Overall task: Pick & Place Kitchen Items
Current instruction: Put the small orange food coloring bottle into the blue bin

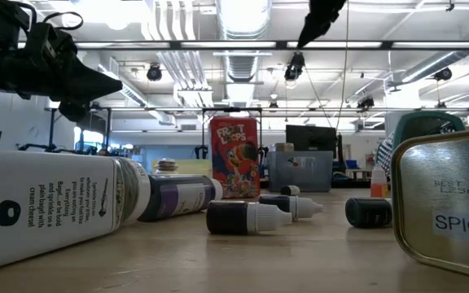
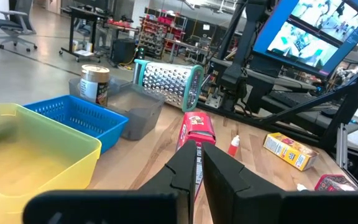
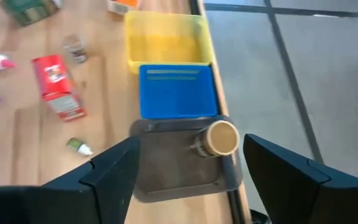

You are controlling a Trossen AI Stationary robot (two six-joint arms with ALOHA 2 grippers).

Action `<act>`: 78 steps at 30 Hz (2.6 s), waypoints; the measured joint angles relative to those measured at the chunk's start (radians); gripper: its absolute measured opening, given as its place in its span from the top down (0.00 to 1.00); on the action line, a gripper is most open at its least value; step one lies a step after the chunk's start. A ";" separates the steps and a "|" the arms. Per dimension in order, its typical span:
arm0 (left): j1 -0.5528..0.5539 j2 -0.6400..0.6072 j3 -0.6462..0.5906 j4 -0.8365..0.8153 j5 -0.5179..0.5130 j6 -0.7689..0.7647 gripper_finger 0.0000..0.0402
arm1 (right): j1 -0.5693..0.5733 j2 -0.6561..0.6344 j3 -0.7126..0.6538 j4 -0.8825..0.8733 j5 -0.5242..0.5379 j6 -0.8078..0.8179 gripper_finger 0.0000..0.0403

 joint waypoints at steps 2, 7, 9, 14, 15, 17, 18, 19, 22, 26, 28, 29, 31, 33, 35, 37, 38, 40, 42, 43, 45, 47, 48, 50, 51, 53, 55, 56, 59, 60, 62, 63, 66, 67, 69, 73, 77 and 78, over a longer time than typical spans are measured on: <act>0.000 0.000 0.000 0.000 0.000 0.000 0.92 | 0.022 -0.001 0.000 -0.021 0.000 0.004 0.34; 0.000 0.000 0.000 0.000 0.000 0.000 0.92 | 0.076 -0.001 0.000 -0.072 0.000 0.035 0.38; 0.000 0.000 0.000 0.000 0.000 0.000 0.92 | 0.097 -0.001 0.000 -0.093 0.000 0.057 0.40; 0.000 0.000 0.000 0.000 0.000 0.000 0.92 | 0.162 0.000 0.000 -0.128 0.001 0.091 0.44; 0.000 0.000 0.000 0.000 0.000 0.000 0.92 | 0.176 -0.001 0.000 -0.133 0.001 0.101 0.44; 0.000 0.000 0.000 0.000 0.000 0.000 0.92 | 0.201 -0.001 0.000 -0.152 0.002 0.117 0.45; 0.000 0.000 0.000 0.000 0.000 0.000 0.92 | 0.215 -0.001 0.000 -0.160 0.002 0.125 0.46; 0.000 0.000 0.000 0.000 0.000 0.000 0.92 | 0.228 0.000 0.000 -0.171 0.002 0.132 0.46; 0.000 0.000 0.000 0.000 0.000 0.000 0.92 | 0.265 0.000 0.000 -0.205 0.002 0.163 0.47; 0.000 0.000 0.000 0.000 0.000 0.000 0.92 | 0.316 0.001 -0.003 -0.237 0.002 0.200 0.49; 0.000 0.000 0.000 0.000 0.000 0.000 0.92 | 0.346 0.001 -0.004 -0.247 0.002 0.209 0.49; 0.000 0.000 0.000 0.000 0.000 0.000 0.92 | 0.362 0.001 -0.005 -0.247 0.002 0.218 0.50; 0.000 0.000 0.000 0.000 0.000 0.000 0.92 | 0.393 0.001 -0.006 -0.247 0.002 0.241 0.50; 0.000 0.000 0.000 0.000 0.000 0.000 0.92 | 0.425 0.001 -0.010 -0.246 0.002 0.264 0.49; 0.000 0.000 0.000 0.000 0.000 0.000 0.92 | 0.456 0.001 -0.021 -0.246 0.003 0.284 0.50; 0.000 0.000 0.000 0.000 0.000 0.000 0.92 | 0.488 0.001 -0.040 -0.245 0.023 0.305 0.50; 0.000 0.000 0.000 0.000 0.000 0.000 0.92 | 0.503 0.001 -0.054 -0.245 0.040 0.315 0.50; 0.000 0.000 0.000 0.000 0.000 0.000 0.92 | 0.529 0.001 -0.085 -0.245 0.070 0.338 0.51; 0.000 0.000 0.000 0.000 0.000 0.000 0.92 | 0.549 0.001 -0.122 -0.242 0.087 0.362 0.51; 0.000 0.000 0.000 0.000 0.000 0.000 0.92 | 0.557 0.001 -0.140 -0.240 0.090 0.370 0.51; 0.000 0.000 0.000 0.000 0.000 0.000 0.92 | 0.574 0.001 -0.175 -0.234 0.107 0.389 0.51; 0.000 0.000 0.000 0.000 0.000 0.000 0.92 | 0.588 0.000 -0.213 -0.213 0.129 0.414 0.51; 0.000 0.000 0.000 0.000 0.000 0.001 0.92 | 0.594 -0.001 -0.233 -0.199 0.138 0.424 0.51; 0.000 0.000 0.000 -0.002 0.000 0.006 0.92 | 0.607 -0.006 -0.278 -0.165 0.140 0.440 0.51; 0.000 0.000 0.000 -0.005 0.000 0.009 0.92 | 0.615 -0.011 -0.302 -0.144 0.142 0.444 0.51; 0.000 0.000 0.000 -0.010 0.000 0.019 0.92 | 0.631 -0.027 -0.358 -0.095 0.143 0.453 0.51; 0.000 0.000 0.000 -0.015 0.000 0.022 0.92 | 0.643 -0.044 -0.417 -0.045 0.142 0.477 0.51; 0.000 0.000 0.000 -0.017 0.000 0.022 0.92 | 0.647 -0.053 -0.447 -0.019 0.142 0.495 0.51; 0.000 0.001 0.000 -0.016 0.000 0.024 0.92 | 0.660 -0.080 -0.535 0.041 0.162 0.553 0.51; 0.000 0.001 0.000 -0.016 0.000 0.024 0.92 | 0.665 -0.091 -0.564 0.060 0.164 0.570 0.51; 0.000 0.001 0.000 -0.017 0.000 0.024 0.92 | 0.676 -0.112 -0.624 0.100 0.164 0.605 0.51; 0.000 0.001 0.000 -0.016 0.000 0.024 0.92 | 0.682 -0.122 -0.651 0.130 0.163 0.623 0.51; 0.000 0.001 0.000 -0.016 0.000 0.024 0.92 | 0.697 -0.147 -0.732 0.214 0.163 0.661 0.51; 0.000 0.001 0.000 -0.016 -0.001 0.024 0.92 | 0.702 -0.154 -0.756 0.247 0.164 0.669 0.51; 0.000 0.001 0.000 -0.016 -0.011 0.024 0.92 | 0.711 -0.164 -0.798 0.292 0.164 0.682 0.51; 0.000 0.001 0.000 -0.016 -0.032 0.024 0.92 | 0.714 -0.171 -0.867 0.343 0.164 0.718 0.51; 0.000 0.001 0.000 -0.016 -0.034 0.024 0.92 | 0.713 -0.162 -0.913 0.366 0.171 0.725 0.51; 0.000 0.001 0.000 -0.016 -0.034 0.024 0.92 | 0.714 -0.158 -0.921 0.370 0.176 0.725 0.51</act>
